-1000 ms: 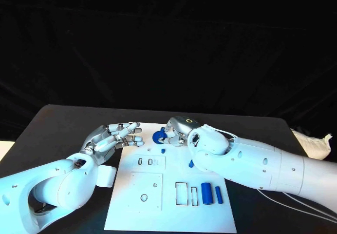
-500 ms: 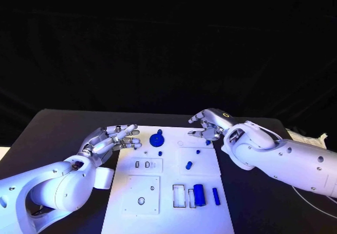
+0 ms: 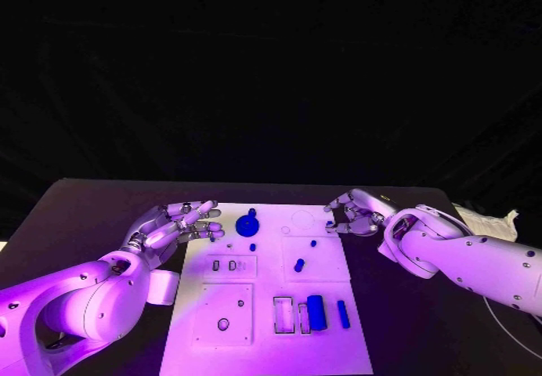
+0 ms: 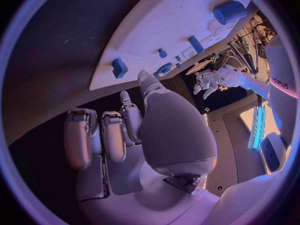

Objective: Assemble the parts on the task board

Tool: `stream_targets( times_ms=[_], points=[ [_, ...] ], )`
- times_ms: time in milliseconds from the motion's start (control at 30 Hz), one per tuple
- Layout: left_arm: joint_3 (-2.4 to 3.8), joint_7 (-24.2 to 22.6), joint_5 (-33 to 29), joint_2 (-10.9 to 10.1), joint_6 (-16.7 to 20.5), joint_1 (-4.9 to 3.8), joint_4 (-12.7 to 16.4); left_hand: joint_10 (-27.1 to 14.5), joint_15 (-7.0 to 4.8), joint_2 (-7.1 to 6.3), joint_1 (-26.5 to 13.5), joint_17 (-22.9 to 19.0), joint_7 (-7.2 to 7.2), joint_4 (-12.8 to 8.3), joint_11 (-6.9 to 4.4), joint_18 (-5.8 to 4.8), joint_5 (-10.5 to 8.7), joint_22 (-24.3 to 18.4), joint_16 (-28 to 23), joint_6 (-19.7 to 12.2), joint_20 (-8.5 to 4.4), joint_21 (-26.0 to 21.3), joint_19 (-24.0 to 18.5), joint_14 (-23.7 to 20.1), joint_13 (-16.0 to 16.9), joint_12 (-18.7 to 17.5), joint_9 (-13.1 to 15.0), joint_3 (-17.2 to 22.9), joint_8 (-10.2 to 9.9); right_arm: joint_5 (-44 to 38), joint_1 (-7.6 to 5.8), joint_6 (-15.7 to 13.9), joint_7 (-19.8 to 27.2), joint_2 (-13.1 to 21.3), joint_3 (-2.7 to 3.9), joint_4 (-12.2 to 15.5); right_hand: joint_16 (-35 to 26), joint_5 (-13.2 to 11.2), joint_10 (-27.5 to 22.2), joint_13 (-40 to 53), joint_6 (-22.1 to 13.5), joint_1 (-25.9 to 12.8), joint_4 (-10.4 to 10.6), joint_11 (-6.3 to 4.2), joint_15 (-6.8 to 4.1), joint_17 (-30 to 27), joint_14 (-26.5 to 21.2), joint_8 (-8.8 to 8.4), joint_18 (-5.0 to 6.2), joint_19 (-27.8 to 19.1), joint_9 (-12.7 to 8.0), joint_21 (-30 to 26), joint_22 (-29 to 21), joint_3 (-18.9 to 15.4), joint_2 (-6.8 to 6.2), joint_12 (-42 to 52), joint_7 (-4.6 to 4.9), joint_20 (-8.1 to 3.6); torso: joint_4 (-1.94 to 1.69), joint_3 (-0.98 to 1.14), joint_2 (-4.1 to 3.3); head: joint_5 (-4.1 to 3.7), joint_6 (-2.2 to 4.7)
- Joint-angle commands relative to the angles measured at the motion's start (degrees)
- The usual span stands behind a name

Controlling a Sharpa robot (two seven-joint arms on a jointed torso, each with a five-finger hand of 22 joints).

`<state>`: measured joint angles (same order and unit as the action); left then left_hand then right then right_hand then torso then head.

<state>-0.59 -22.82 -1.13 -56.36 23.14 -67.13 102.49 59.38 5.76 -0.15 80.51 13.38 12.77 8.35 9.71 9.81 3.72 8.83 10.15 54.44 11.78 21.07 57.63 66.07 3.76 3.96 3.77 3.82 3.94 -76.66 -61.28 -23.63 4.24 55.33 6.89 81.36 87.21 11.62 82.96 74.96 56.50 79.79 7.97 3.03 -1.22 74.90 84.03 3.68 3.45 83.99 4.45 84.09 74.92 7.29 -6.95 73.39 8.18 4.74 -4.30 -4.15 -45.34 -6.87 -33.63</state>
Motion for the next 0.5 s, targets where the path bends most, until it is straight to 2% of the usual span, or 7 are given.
stream_targets(
  times_ms=[33, 300, 500],
  points=[
    [0.02, -0.31, -0.04, 0.11, -1.35, -0.03, -0.01, -0.39, 0.47, 0.03, 0.69, 0.05, 0.25, -0.36, 0.03, 0.54, -0.18, -0.02, -0.25, -0.25, 0.28, 0.30, -0.06, 0.06, -0.06, -0.32, -0.06, -0.12, -0.30, 1.54, 0.48, 2.21, 2.32, -0.29, 0.06, -0.98, 0.08, -0.10, -0.28, 4.54, 0.06, 0.59, -0.40, 0.05, 0.01, 10.14, 4.88, -0.08, -0.70, 0.11, -0.07, 0.00, 1.77, -0.10, -0.10, -0.19, 0.08, 0.00, -0.14, 0.01, -0.08, -0.08, -0.17],
    [0.02, -0.29, -0.04, 0.02, -1.33, -0.02, -0.05, -0.39, 0.47, 0.03, 0.69, 0.05, 0.25, -0.36, 0.03, 0.54, -0.18, -0.02, -0.25, -0.25, 0.28, 0.30, -0.06, 0.06, -0.06, -0.32, -0.06, -0.12, -0.30, 1.25, 1.11, 2.18, 2.18, -0.69, 0.10, -3.10, 0.14, 0.03, -0.25, 4.58, -0.02, 0.67, -0.48, 0.08, 0.02, 10.25, 4.90, -0.10, -0.70, 0.12, -0.10, 0.00, 1.78, -0.07, -0.02, -0.14, 0.12, 0.01, 0.04, 0.00, -0.04, 0.02, -0.33],
    [0.02, -0.25, -0.04, 0.06, -1.33, -0.02, -0.03, -0.39, 0.47, 0.03, 0.69, 0.05, 0.25, -0.36, 0.03, 0.54, -0.18, -0.02, -0.25, -0.25, 0.28, 0.30, -0.06, 0.06, -0.06, -0.32, -0.06, -0.12, -0.30, 1.04, 1.24, 2.23, 2.06, -1.17, 0.13, -3.86, 0.19, 0.15, -0.18, 4.65, 0.17, 0.82, -0.63, 0.09, 0.05, 10.34, 4.92, 0.03, -0.71, 0.15, -0.06, 0.03, 1.83, 0.11, 0.40, -0.04, 0.13, 0.03, -0.11, 0.01, 0.00, -0.08, -0.47]
  ],
)
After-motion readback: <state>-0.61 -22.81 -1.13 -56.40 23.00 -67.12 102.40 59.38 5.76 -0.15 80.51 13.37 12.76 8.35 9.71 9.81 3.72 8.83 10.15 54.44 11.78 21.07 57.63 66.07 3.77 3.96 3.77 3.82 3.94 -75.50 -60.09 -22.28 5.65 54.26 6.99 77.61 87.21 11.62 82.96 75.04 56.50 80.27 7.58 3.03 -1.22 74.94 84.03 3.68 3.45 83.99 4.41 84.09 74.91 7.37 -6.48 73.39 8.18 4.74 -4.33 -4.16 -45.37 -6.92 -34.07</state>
